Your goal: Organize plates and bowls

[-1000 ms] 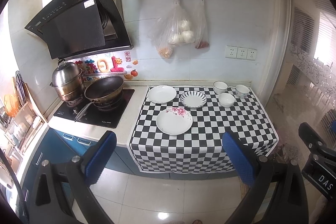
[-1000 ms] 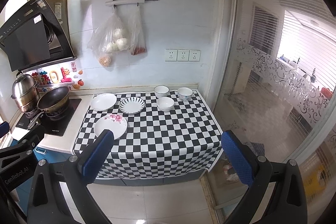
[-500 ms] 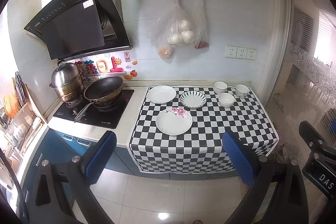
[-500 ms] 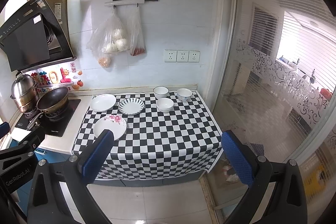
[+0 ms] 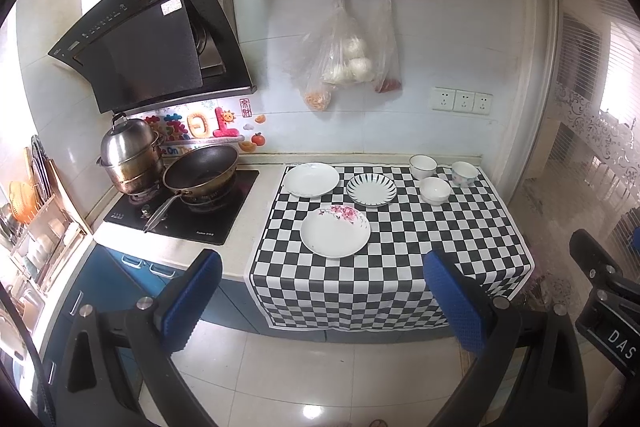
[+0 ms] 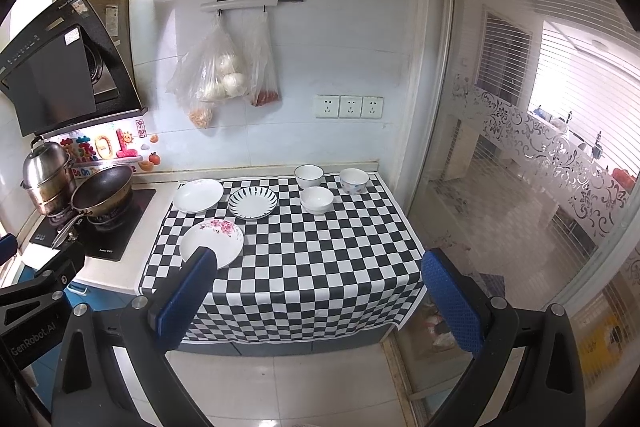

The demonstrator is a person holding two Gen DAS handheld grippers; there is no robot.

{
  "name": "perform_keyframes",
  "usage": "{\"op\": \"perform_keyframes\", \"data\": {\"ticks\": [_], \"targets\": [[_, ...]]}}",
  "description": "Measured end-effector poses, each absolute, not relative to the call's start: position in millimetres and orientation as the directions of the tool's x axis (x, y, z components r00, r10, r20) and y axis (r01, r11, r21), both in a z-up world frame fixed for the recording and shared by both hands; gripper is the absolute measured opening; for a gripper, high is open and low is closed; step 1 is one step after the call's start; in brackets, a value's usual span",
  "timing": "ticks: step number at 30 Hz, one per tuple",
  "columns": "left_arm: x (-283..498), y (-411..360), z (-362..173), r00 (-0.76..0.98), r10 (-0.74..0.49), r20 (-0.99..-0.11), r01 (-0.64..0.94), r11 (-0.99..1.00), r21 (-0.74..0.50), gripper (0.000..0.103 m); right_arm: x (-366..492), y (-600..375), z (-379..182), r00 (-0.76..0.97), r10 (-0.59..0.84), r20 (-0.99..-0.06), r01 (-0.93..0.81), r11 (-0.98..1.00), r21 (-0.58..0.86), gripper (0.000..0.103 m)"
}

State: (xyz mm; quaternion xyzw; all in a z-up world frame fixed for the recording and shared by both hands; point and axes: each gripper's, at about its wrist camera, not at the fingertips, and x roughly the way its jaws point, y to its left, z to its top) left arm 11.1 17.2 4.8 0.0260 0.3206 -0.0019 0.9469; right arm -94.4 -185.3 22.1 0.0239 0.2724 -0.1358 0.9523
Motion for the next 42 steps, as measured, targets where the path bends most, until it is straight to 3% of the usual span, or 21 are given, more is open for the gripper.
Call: {"op": "perform_keyframes", "data": {"ticks": [10, 17, 25, 42], "targets": [[21, 23, 0, 0.790, 0.017, -0.612, 0.021, 0.998, 0.054, 0.103, -82, -183, 18, 0.808, -0.255, -0.531, 0.295, 0.955, -0.008, 0.103], [74, 54, -35, 0.741, 0.033, -0.670, -0.013, 0.999, 0.034, 0.103, -35, -183, -23, 0.760, -0.221, -0.611, 0.315, 0.948, 0.050, 0.103], [169, 82, -109, 0.625, 0.060, -0.778, -0.036, 0.998, 0.049, 0.103, 51, -171, -90, 0.692, -0.114, -0.713, 0.247, 0.965, 0.085, 0.103], [375, 75, -283, 0.335, 0.082, -0.939, -0.063, 0.996, 0.064, 0.100, 344, -174, -294, 0.419, 0.148, -0.896, 0.076, 0.977, 0.197, 0.103]]}}
